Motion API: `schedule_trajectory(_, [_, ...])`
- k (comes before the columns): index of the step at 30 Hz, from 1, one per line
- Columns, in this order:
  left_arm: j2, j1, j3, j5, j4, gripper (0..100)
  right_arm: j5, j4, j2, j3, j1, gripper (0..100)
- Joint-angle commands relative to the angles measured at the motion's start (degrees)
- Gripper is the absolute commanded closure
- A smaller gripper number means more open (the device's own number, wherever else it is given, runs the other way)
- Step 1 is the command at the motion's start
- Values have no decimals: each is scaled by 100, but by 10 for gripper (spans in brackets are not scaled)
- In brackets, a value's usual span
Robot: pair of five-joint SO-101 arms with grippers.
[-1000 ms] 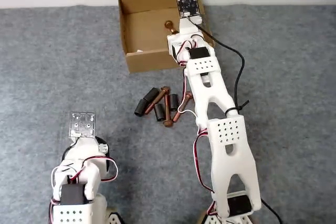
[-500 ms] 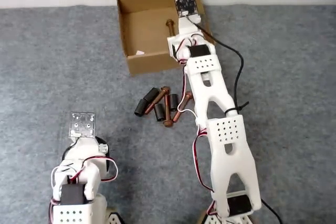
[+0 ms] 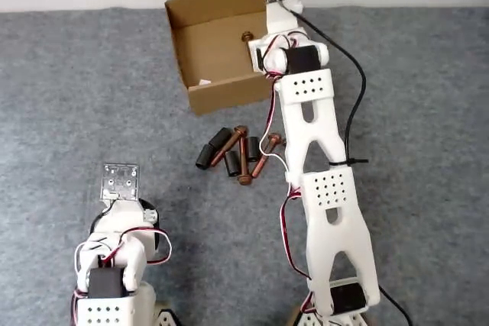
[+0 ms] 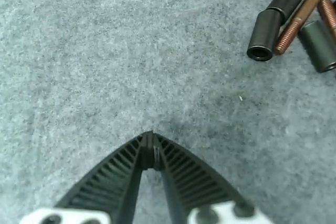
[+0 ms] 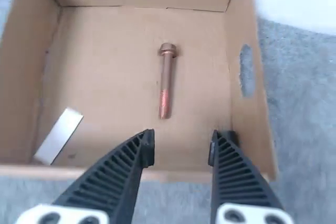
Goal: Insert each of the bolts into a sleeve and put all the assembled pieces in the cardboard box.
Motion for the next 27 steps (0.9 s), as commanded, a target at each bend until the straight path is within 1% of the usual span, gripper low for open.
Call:
schedule_trajectory(1, [-9, -26, -31, 26, -62, 995, -18, 646, -259, -343, -66, 833])
schedule_trajectory(5, [-9, -26, -31, 26, -62, 995, -510, 1209, -462, -343, -66, 834])
schedule_trajectory(9, [-9, -26, -31, 26, -62, 995, -905, 2211, -655, -308, -259, 834])
schedule_trajectory(12, [-9, -26, -31, 26, -62, 995, -1248, 2202, -804, -202, -330, 834])
schedule_trajectory(15, [-9, -26, -31, 26, -62, 995, -1266, 2202, -910, 141, -541, 834])
schedule_trajectory(22, [-9, -26, -31, 26, -62, 995, -1354, 2211, -1622, 1996, -848, 834])
schedule_trajectory(27, [-9, -26, -31, 26, -62, 995, -1512, 2193, -2070, 3147, -892, 834])
